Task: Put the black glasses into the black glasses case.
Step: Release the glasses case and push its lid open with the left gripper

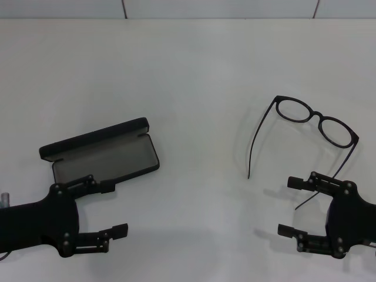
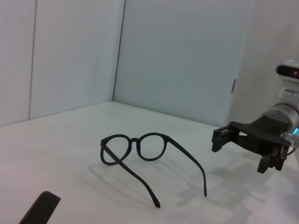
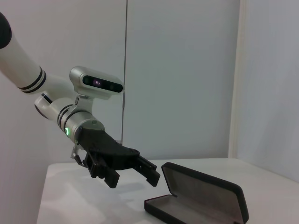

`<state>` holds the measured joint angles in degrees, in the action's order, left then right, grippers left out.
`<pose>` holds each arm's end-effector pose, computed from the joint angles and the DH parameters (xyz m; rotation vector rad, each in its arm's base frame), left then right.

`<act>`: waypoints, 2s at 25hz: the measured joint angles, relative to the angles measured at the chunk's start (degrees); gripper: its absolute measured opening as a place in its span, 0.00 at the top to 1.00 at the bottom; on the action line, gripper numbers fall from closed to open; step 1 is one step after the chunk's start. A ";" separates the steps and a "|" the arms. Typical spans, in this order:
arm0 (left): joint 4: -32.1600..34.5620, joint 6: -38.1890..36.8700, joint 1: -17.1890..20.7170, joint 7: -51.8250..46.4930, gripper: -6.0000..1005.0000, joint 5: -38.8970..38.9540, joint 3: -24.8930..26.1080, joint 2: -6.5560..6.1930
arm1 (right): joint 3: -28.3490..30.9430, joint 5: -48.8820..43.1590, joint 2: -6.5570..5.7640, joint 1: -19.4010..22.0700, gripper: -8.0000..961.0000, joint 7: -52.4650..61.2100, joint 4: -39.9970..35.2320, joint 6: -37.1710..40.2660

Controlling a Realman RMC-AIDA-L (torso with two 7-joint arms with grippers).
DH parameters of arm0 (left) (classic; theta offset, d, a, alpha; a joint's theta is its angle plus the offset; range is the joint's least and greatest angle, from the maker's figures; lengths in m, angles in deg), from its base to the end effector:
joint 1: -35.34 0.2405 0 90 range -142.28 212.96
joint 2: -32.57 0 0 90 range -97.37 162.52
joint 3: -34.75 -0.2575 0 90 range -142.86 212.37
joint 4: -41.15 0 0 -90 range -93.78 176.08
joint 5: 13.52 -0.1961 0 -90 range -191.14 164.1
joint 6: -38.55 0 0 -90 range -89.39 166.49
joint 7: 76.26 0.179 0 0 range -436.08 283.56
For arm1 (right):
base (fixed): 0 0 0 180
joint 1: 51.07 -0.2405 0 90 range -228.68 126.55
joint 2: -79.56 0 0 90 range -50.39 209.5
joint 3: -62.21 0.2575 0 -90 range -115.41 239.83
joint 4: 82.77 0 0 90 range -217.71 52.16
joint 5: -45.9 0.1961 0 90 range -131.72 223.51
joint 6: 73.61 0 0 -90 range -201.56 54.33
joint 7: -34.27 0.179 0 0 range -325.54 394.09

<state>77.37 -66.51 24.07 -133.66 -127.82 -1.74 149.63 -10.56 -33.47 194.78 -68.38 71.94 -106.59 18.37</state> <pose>-0.3080 0.2093 -0.0119 -2.7211 -0.4796 -0.7861 0.2596 0.2424 -0.0609 -2.7059 0.0337 0.9039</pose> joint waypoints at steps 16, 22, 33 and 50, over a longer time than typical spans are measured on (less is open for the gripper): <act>0.39 -3.42 -1.62 -15.47 0.12 2.17 0.11 -0.68 | 0.00 0.06 0.08 0.00 0.18 0.07 0.00 0.08; 7.57 -4.99 -4.67 -32.81 0.12 4.11 -0.09 -2.42 | 0.01 0.08 0.09 0.00 0.19 0.12 0.02 0.53; 26.19 -3.47 -13.06 -40.19 0.14 -7.67 0.11 -3.41 | -0.32 0.01 0.17 -0.63 0.18 0.21 1.52 0.10; 29.27 9.41 -17.55 -35.64 0.17 -22.78 -9.22 -0.80 | -0.01 0.00 0.17 -0.61 0.18 0.22 1.58 -0.08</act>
<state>106.64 -57.09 6.52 -169.30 -150.60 -10.96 148.83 -10.57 -33.47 194.95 -68.99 72.16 -105.01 18.29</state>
